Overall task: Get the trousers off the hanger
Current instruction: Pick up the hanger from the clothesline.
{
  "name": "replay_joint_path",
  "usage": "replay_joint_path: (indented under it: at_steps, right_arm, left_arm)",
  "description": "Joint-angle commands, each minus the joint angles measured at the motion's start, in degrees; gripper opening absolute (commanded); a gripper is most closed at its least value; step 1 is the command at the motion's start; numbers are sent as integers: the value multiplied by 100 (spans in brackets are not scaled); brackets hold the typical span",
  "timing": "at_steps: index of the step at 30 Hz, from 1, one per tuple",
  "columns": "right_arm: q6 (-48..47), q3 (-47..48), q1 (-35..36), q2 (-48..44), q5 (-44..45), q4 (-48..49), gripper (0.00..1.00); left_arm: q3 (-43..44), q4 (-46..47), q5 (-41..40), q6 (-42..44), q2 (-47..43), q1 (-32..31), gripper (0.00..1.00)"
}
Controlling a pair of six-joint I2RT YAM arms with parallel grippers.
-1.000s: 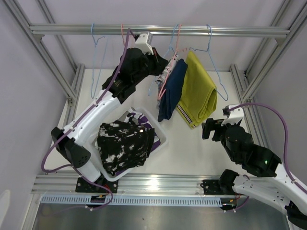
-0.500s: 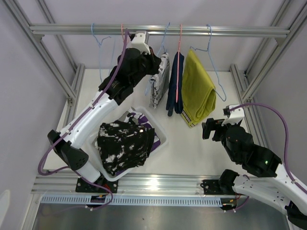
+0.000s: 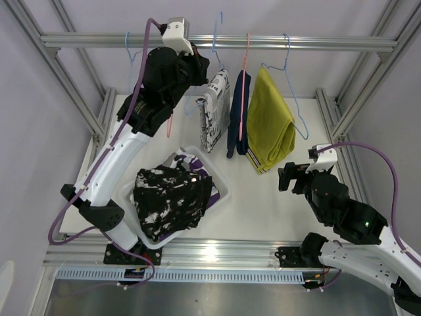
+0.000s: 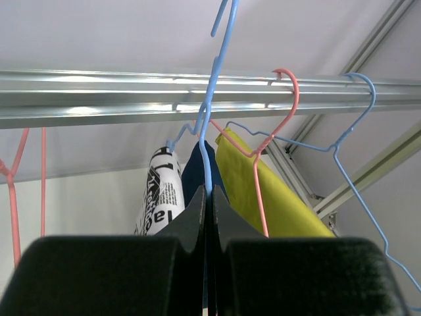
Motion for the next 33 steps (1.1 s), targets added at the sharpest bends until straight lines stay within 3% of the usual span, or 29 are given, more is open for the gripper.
replay_joint_path:
  at_steps: [1,19,29,33]
  right_arm:
    - [75,-43,-25,-69,106,89,91]
    - [-83,219,-25,-149,-307,116,89]
    - [-135,1247,89,1037,-922,274,89]
    - [-135,1520,465,1573,-1001,423,90]
  left_arm:
    - [461,993,-177,164,-289,20,0]
    - [-1691,721,-63,-91,-2599,-261,0]
    - [-2693,448,-115,14,-3479,-463,0]
    - [-3291,579,-107,76,-3708,-533,0]
